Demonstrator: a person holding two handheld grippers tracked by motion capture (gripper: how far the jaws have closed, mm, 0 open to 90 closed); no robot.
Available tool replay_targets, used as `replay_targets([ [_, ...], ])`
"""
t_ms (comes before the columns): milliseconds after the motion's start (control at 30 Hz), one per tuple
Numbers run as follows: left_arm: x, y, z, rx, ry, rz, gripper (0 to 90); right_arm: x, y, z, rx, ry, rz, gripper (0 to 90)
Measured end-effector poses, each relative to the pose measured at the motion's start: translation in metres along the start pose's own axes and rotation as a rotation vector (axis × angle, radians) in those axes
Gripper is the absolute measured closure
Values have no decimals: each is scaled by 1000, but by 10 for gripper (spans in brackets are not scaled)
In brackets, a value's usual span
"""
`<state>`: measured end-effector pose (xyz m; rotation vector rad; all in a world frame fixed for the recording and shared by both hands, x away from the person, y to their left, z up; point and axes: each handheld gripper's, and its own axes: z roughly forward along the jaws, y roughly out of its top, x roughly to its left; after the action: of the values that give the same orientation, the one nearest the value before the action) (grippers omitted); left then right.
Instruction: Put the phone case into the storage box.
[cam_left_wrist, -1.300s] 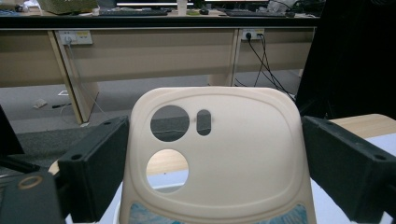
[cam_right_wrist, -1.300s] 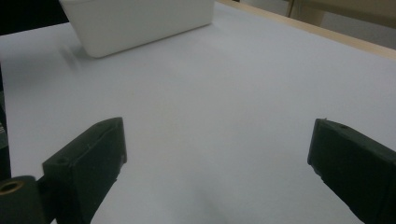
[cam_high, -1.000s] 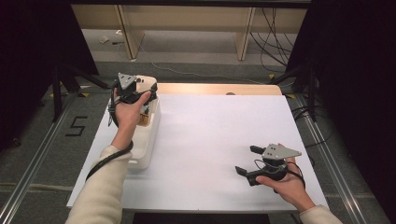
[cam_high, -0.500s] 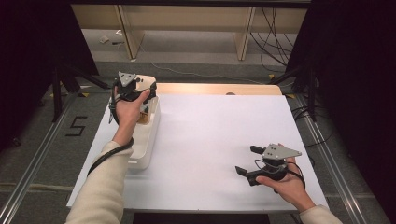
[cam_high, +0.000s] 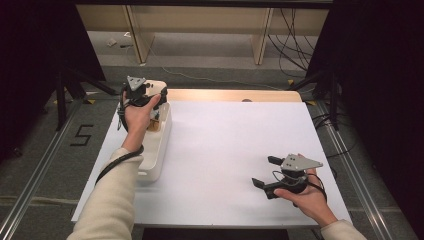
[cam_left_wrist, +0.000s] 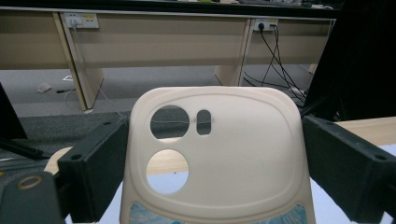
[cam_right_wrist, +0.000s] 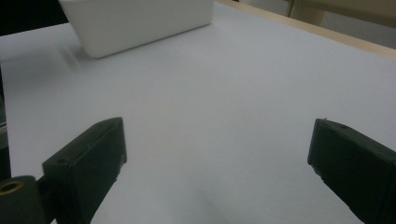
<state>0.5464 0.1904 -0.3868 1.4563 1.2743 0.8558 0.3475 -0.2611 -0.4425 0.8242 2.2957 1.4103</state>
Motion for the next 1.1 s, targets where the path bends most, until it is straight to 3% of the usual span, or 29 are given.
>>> replay_targets([
  [1100, -1, 5, 19, 25, 0, -11, 101, 0, 0, 0, -1, 2, 5, 55],
])
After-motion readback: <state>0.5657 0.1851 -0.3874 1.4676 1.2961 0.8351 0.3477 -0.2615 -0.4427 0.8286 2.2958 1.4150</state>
